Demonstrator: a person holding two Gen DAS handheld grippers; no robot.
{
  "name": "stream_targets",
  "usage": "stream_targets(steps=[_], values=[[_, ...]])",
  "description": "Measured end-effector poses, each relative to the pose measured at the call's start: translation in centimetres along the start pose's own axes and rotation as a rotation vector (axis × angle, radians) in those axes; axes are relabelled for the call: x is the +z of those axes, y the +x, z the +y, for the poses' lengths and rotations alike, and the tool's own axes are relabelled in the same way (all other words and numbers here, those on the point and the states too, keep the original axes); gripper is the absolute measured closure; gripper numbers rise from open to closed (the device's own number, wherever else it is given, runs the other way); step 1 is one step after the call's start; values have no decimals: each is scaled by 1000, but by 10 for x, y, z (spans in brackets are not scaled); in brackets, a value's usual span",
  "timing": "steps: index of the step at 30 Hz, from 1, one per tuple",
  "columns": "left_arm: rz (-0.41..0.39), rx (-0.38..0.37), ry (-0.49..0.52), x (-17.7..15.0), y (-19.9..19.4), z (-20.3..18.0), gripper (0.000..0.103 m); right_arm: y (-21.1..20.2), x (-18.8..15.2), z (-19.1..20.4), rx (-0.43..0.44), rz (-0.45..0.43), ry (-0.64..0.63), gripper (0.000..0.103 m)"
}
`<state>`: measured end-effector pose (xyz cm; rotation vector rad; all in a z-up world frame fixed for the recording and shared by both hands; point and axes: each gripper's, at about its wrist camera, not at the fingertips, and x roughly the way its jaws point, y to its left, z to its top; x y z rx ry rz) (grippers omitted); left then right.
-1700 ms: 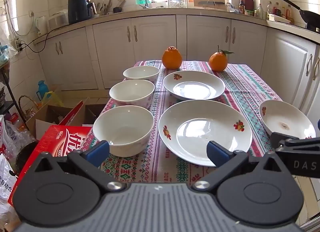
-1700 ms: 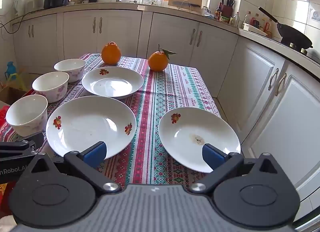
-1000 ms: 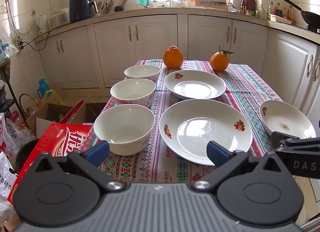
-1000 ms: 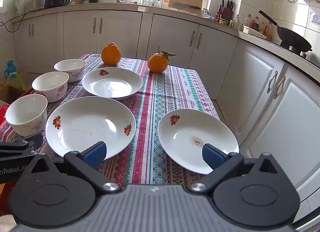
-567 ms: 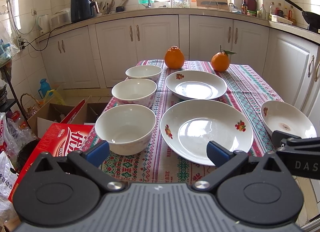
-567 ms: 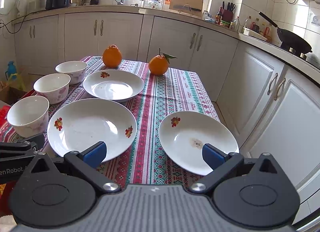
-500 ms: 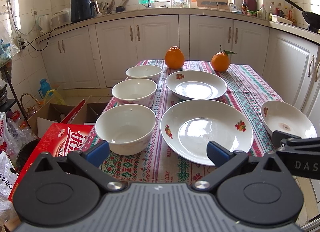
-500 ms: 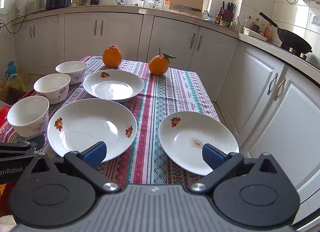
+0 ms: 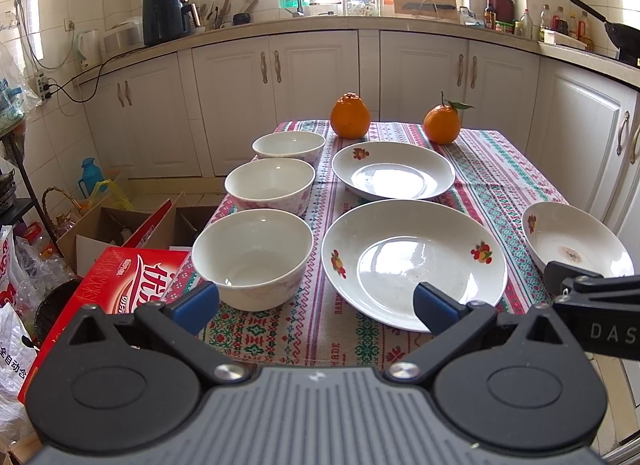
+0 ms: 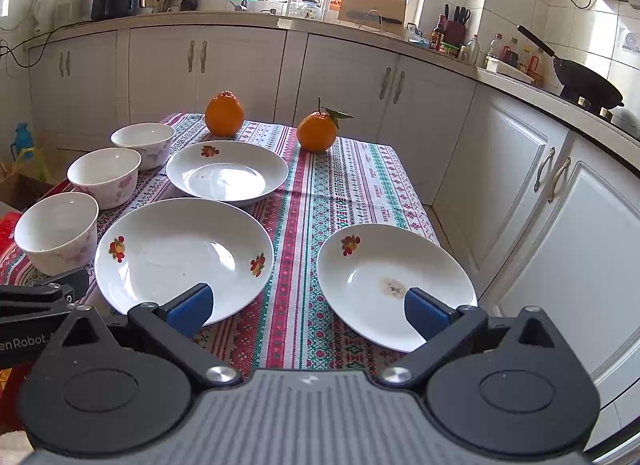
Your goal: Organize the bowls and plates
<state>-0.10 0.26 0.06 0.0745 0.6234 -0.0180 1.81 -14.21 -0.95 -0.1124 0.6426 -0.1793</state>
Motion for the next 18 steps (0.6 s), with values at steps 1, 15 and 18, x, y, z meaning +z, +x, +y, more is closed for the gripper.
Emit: stream_targets(steps=[1, 15, 18], values=[[0, 0, 0, 0, 0, 0, 1, 0, 0, 0, 0, -1, 0, 0], [3, 0, -5, 2, 0, 1, 1, -1, 0, 1, -4, -5, -6, 0], [2, 1, -4, 2, 0, 1, 1, 0, 1, 1, -5, -6, -7, 0]])
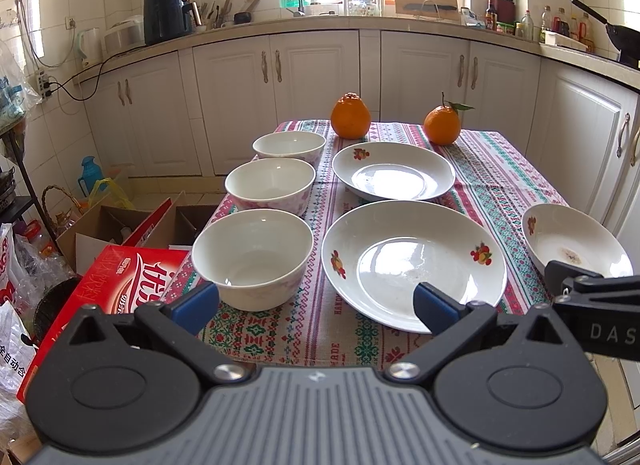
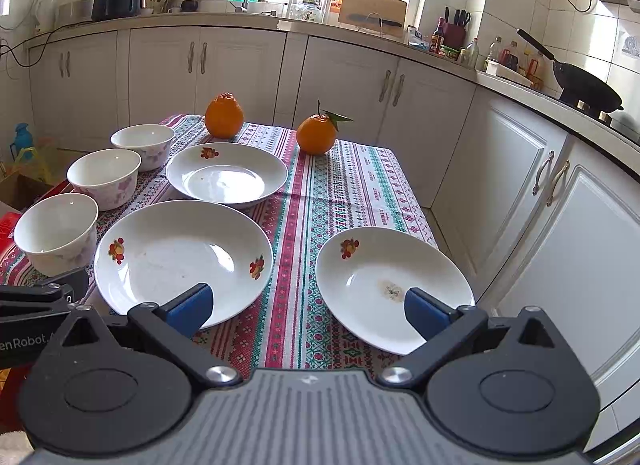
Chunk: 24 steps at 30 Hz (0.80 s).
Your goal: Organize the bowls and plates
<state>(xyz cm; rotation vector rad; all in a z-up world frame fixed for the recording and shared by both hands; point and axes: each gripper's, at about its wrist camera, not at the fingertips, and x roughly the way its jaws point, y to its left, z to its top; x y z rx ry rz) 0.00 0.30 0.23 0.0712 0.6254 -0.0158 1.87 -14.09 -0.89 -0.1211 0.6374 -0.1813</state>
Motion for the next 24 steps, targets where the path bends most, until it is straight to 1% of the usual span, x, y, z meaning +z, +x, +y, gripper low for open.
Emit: stream_targets(steps=[24], values=[[-5, -4, -1, 2, 2, -3, 1, 2, 2, -2, 0, -2, -2, 0]])
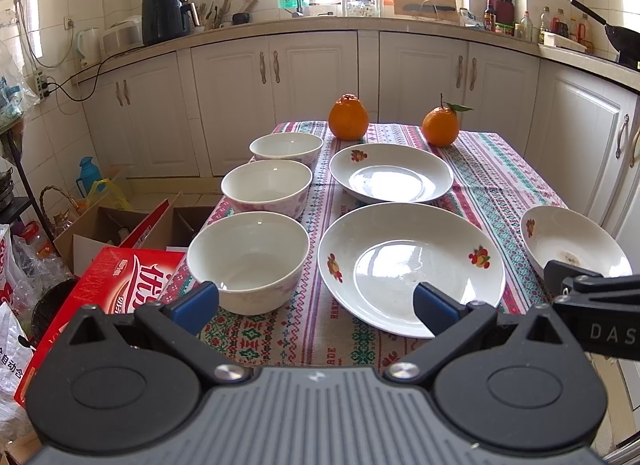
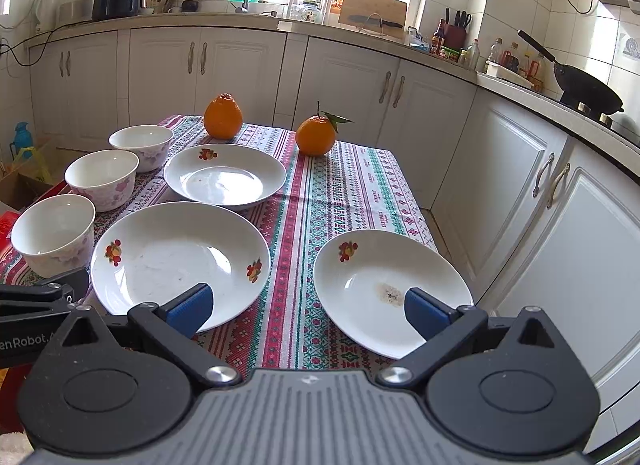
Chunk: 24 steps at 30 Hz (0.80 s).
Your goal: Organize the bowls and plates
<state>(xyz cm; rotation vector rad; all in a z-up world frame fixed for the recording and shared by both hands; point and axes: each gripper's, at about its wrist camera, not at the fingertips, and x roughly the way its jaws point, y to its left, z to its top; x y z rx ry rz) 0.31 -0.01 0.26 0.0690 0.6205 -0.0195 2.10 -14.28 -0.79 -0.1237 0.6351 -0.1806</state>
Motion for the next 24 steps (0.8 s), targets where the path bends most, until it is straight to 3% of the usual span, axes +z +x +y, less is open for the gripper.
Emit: stream_targets(steps=[12, 17, 24], values=[[-37, -15, 78, 13, 4, -13, 1, 6, 6, -13, 13, -22, 9, 0], [8, -76, 73, 24, 15, -15, 1, 9, 8, -20, 22, -39, 18, 0], [-35, -125, 111, 40, 21, -28, 1, 17, 9, -35, 61, -53, 0, 0]])
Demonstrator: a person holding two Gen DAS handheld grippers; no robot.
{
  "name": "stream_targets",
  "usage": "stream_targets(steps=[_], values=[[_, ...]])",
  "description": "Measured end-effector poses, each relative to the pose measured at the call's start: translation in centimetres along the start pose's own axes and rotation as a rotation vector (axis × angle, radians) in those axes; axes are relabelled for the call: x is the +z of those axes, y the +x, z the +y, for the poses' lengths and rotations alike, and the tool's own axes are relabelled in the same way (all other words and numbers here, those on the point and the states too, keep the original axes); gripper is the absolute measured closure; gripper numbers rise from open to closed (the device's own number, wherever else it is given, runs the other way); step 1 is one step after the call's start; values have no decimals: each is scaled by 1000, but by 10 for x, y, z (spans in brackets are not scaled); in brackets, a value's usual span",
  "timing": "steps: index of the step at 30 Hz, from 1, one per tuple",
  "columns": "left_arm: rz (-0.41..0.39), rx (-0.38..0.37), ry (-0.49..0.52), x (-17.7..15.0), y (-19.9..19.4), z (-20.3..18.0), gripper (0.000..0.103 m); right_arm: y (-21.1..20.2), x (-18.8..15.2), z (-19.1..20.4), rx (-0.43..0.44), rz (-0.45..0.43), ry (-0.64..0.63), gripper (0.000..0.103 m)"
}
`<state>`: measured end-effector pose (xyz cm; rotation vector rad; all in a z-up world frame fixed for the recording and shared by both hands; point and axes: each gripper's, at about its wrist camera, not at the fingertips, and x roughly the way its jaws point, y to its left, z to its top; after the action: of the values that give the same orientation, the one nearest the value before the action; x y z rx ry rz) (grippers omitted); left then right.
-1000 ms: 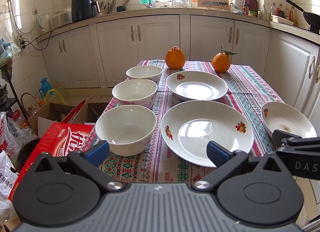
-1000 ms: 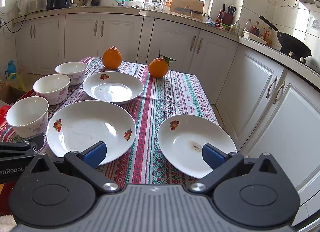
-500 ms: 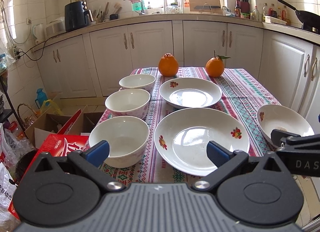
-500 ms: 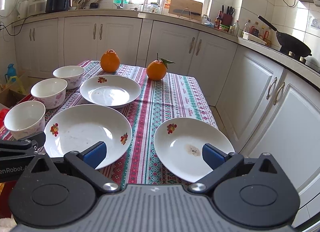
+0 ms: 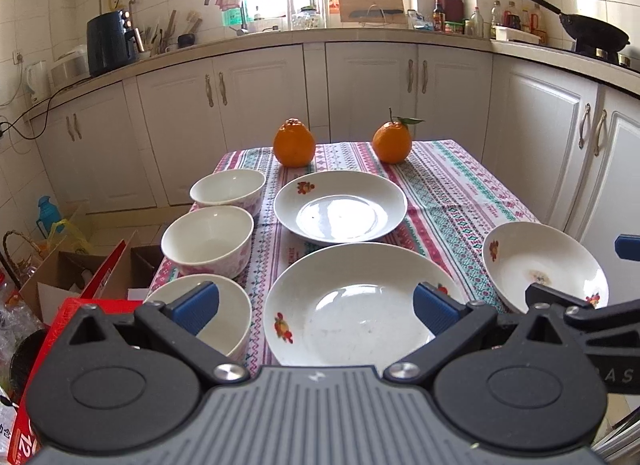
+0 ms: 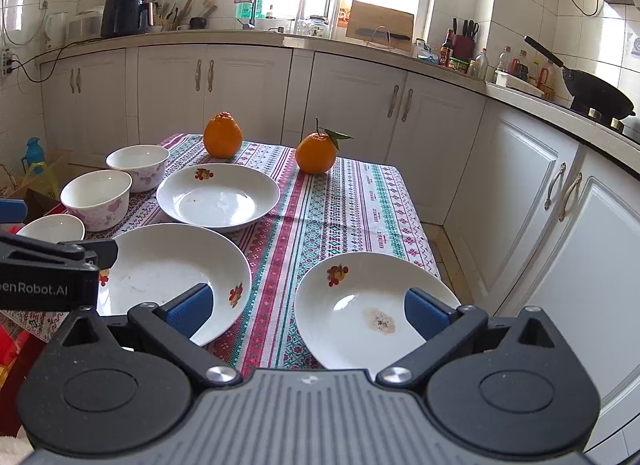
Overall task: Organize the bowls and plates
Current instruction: 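Move the left tool to the stained white plate and grasp its rim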
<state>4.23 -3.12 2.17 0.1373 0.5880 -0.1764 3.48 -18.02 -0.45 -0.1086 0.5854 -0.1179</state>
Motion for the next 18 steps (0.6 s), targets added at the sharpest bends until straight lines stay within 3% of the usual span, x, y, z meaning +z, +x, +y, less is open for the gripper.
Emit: stream_targets(steps=[7, 12, 18], values=[[26, -91, 72, 16, 18, -22, 1, 17, -6, -34, -19, 17, -23, 0], [39, -109, 118, 25, 35, -43, 1, 28, -11, -68, -6, 34, 23, 0], [74, -232, 152, 34, 57, -64, 1, 38, -27, -96, -43, 56, 5, 0]])
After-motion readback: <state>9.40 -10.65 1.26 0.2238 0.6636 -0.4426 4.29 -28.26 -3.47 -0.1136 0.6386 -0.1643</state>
